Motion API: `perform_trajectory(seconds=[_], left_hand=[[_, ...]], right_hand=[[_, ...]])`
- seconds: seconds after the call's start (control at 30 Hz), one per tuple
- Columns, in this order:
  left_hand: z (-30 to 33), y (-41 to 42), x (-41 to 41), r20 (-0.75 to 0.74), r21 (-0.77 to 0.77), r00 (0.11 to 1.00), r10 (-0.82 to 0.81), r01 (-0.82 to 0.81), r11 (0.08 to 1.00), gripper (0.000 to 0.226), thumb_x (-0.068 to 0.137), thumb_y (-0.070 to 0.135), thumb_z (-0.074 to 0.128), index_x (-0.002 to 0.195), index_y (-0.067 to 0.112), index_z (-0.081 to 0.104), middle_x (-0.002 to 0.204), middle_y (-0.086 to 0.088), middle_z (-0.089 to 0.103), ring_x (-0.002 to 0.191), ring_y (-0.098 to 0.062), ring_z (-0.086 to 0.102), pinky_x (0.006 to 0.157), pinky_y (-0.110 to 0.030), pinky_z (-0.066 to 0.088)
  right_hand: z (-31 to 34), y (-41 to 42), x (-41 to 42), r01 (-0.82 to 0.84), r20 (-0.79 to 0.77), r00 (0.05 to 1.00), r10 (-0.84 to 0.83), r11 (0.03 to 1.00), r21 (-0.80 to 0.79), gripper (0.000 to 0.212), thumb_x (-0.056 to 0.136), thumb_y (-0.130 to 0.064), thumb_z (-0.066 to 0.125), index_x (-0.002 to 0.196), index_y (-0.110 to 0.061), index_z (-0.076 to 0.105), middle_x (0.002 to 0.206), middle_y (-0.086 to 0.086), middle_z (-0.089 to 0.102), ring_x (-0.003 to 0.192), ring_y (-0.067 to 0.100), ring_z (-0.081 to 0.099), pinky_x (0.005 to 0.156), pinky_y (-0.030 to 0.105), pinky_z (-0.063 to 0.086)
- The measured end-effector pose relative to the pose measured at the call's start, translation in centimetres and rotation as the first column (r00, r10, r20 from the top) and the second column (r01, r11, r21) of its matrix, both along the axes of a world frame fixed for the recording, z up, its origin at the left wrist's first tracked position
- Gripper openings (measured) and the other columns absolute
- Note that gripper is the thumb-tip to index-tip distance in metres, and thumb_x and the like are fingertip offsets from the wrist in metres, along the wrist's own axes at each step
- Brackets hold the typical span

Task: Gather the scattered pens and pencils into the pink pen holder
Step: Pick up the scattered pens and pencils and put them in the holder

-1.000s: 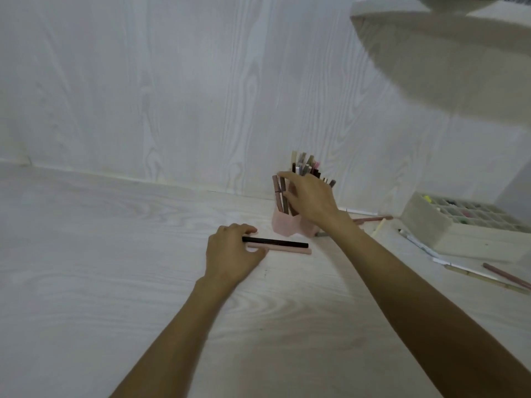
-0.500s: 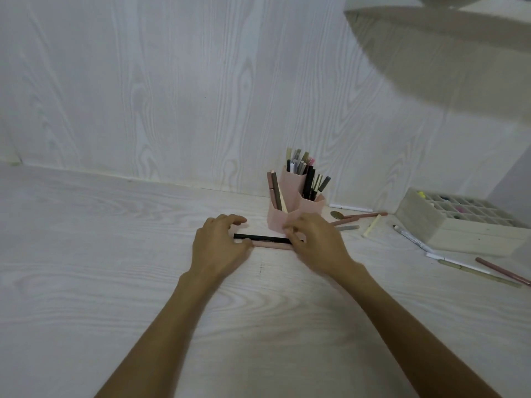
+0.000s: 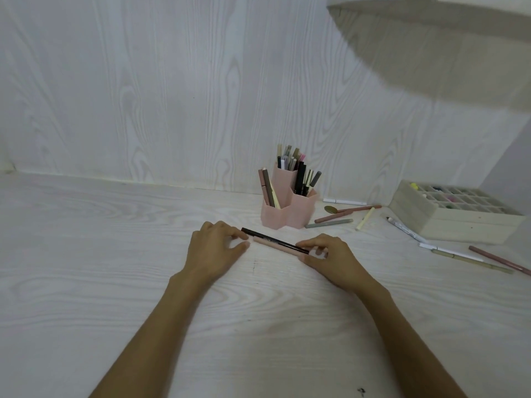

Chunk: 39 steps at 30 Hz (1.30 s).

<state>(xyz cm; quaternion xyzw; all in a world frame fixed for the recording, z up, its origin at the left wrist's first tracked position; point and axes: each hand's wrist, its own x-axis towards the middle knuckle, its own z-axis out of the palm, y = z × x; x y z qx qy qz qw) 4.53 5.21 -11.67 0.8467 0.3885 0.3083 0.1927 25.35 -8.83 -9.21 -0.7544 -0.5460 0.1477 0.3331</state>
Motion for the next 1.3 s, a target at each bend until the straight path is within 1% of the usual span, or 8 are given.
perform_trajectory(seconds=[0.13,0.3,0.43,0.67,0.77,0.9,1.1,1.3], left_hand=[[-0.1,-0.4,0.3,-0.071,0.025,0.989,-0.130,0.132,0.991,0.034,0.085,0.050,0.060,0.117,0.038,0.060,0.105,0.018,0.058,0.102,-0.008,0.045,0.083,-0.027,0.028],[-0.2,-0.5,0.2,-0.013,-0.011,0.985,-0.173,0.173,0.985,0.015,0.084,0.048,0.063,0.094,0.038,0.057,0.090,0.023,0.055,0.087,-0.002,0.046,0.073,-0.021,0.030],[0.2,-0.7,0.4,-0.035,-0.058,0.980,-0.198,0.196,0.979,0.012,0.085,0.043,0.064,0.093,0.035,0.065,0.088,0.017,0.058,0.083,-0.005,0.046,0.071,-0.022,0.032],[6.8,-0.4,0.8,0.549,-0.123,0.835,-0.025,0.111,0.986,0.006,0.088,0.025,0.065,0.091,0.022,0.069,0.091,0.009,0.069,0.087,-0.010,0.065,0.080,-0.025,0.052],[10.4,0.4,2.7,0.592,-0.050,0.806,0.024,0.007,0.999,0.019,0.085,0.033,0.068,0.100,0.021,0.071,0.093,0.004,0.071,0.086,-0.011,0.068,0.085,-0.029,0.053],[12.6,1.4,5.7,0.654,0.002,0.745,0.131,-0.174,0.985,0.022,0.081,0.045,0.069,0.095,0.029,0.069,0.082,0.013,0.069,0.076,0.004,0.064,0.074,-0.012,0.046],[10.0,2.0,8.9,0.595,-0.010,0.790,0.151,-0.181,0.983,0.019,0.082,0.039,0.070,0.089,0.023,0.067,0.084,0.005,0.073,0.073,0.001,0.065,0.058,0.002,0.036],[6.0,2.5,9.9,0.407,0.068,0.900,0.155,-0.199,0.978,0.024,0.091,0.039,0.058,0.109,0.027,0.068,0.107,0.005,0.069,0.095,-0.015,0.064,0.065,-0.021,0.042]], right_hand=[[0.1,-0.3,-0.1,0.038,-0.079,0.996,-0.035,0.999,0.039,0.020,0.077,-0.023,0.076,0.096,-0.026,0.071,0.094,-0.001,0.068,0.077,0.014,0.052,0.067,0.019,0.042],[0.0,-0.4,0.4,0.032,-0.166,0.986,-0.023,0.998,0.054,0.016,0.072,-0.023,0.080,0.085,-0.026,0.072,0.084,-0.005,0.067,0.071,0.011,0.051,0.058,0.008,0.039],[-0.5,-0.4,0.9,0.001,-0.084,0.996,0.006,0.997,0.073,0.010,0.073,-0.030,0.078,0.079,-0.033,0.070,0.086,-0.006,0.064,0.073,0.009,0.050,0.066,0.019,0.041],[-1.2,-0.7,3.0,0.088,0.021,0.996,-0.092,0.983,0.158,0.007,0.081,-0.035,0.070,0.085,-0.032,0.074,0.081,-0.020,0.059,0.077,0.001,0.052,0.065,0.015,0.037],[-1.4,-0.7,3.2,0.111,0.000,0.994,-0.113,0.977,0.182,0.010,0.080,-0.026,0.071,0.086,-0.034,0.072,0.088,-0.016,0.065,0.078,0.003,0.053,0.069,0.017,0.041],[-1.5,-0.7,3.2,0.135,-0.038,0.991,-0.131,0.975,0.176,0.017,0.082,-0.022,0.070,0.094,-0.035,0.069,0.092,-0.016,0.066,0.074,-0.004,0.050,0.065,0.010,0.036],[-1.7,-0.8,3.2,0.139,-0.078,0.989,-0.126,0.972,0.188,0.016,0.081,-0.021,0.069,0.090,-0.034,0.070,0.091,-0.017,0.066,0.073,-0.011,0.049,0.063,0.006,0.033],[-1.7,-0.7,3.3,0.133,-0.062,0.990,-0.123,0.973,0.188,0.016,0.082,-0.021,0.068,0.091,-0.035,0.070,0.088,-0.021,0.061,0.074,-0.014,0.048,0.062,0.006,0.032]])
